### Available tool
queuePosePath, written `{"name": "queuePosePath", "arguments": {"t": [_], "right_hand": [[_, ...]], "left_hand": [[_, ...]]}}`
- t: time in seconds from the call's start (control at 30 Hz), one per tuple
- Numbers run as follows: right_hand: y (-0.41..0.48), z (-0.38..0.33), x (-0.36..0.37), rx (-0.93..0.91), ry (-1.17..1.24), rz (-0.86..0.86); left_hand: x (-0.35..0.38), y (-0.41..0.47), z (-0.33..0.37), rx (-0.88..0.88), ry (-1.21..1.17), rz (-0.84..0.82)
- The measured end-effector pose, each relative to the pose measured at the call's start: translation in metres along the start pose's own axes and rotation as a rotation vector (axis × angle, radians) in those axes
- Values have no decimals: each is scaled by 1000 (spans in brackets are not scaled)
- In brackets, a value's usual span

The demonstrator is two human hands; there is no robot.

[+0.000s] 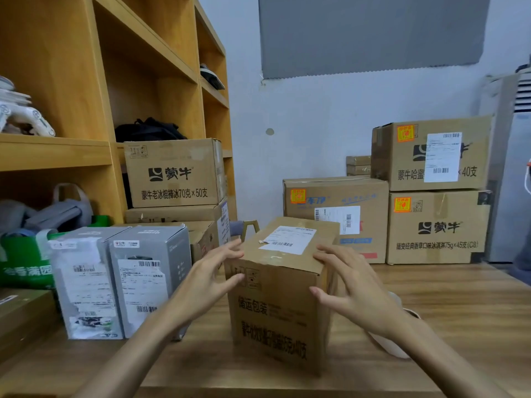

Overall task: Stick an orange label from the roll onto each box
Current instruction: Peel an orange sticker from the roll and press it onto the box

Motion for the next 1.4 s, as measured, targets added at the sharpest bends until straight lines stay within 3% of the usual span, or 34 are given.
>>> {"name": "queuePosePath", "arguments": {"t": [0.2, 0.53, 1.07, 1.2, 1.4], "right_hand": [[1, 18, 0, 3, 104, -21], [6, 52, 6, 72, 297, -51], [11, 66, 27, 216, 314, -57], [3, 74, 16, 253, 302, -27], [-41, 100, -15, 253, 56, -19]], "left_hand": [[2, -11, 13, 61, 53, 72], [25, 1, 19, 97, 121, 42], [39, 21, 19, 66, 271, 25], [47, 23, 45, 242, 482, 41], [101, 24, 114, 526, 390, 53]]}}
Point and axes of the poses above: each hand's wrist, its own y-axis towards the middle knuckle, its own x-axis out of the palm, z = x × y, the point moved 7 cm from there along y, towards the middle knuckle
